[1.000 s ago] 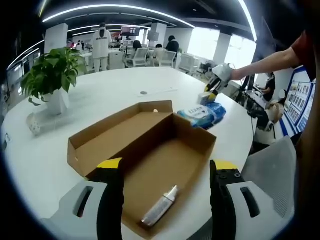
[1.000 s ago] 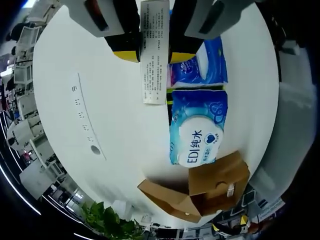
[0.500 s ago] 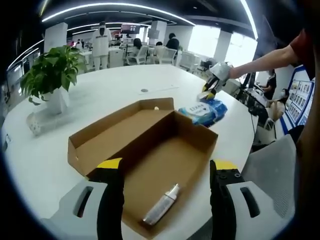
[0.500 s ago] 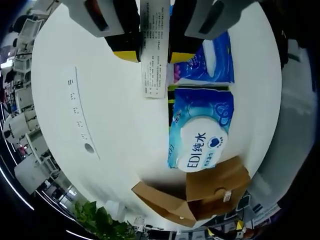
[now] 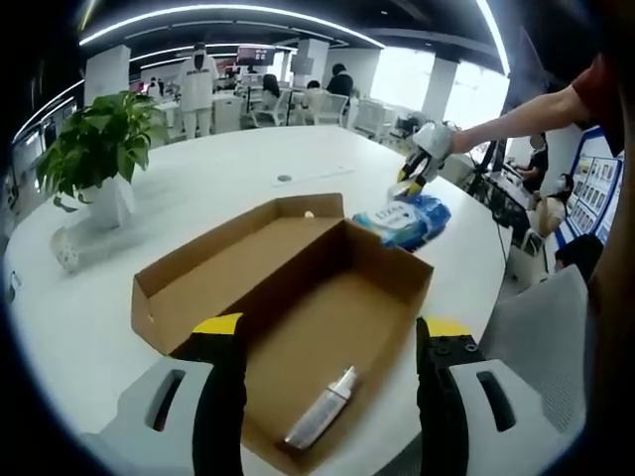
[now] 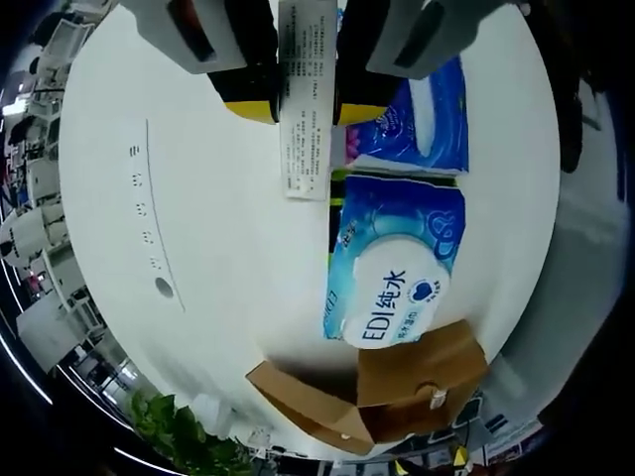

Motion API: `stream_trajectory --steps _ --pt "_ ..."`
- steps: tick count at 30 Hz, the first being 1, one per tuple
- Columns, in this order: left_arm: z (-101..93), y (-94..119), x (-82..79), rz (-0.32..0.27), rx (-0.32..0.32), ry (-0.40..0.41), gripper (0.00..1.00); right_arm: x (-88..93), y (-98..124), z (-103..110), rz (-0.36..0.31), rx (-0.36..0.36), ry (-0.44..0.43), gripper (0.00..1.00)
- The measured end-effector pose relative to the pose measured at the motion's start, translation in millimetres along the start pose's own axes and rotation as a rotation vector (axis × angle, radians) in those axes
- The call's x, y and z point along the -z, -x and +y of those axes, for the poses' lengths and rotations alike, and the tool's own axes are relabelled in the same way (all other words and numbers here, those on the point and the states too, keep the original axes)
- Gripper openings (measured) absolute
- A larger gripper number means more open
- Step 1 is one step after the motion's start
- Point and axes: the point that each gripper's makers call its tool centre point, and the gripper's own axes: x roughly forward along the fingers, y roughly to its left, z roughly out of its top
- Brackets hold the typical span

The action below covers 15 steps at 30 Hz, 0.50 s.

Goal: Operate the shoe box by opening the lid, removing the specified soft item, and placing it in the target area until the item is outside and the box remains undamaged.

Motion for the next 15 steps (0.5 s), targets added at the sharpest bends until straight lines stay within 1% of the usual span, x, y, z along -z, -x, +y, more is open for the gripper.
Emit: stream_trajectory --steps 8,11,15 --pt "1.1 1.4 0.0 0.003 -0.004 -0.001 0.69 4.8 -3.3 1.0 0.017 -0.010 0.007 0.17" --pt "1.0 1.7 -0.1 0.005 -0.005 -0.003 0.69 5.4 -3.9 1.3 0.016 -0.012 -0.003 0.17" --pt "1.4 2.6 1.4 0.012 -0.008 -0.006 0.69 10.2 -6.6 2.5 0.034 -0.020 0.003 0.17"
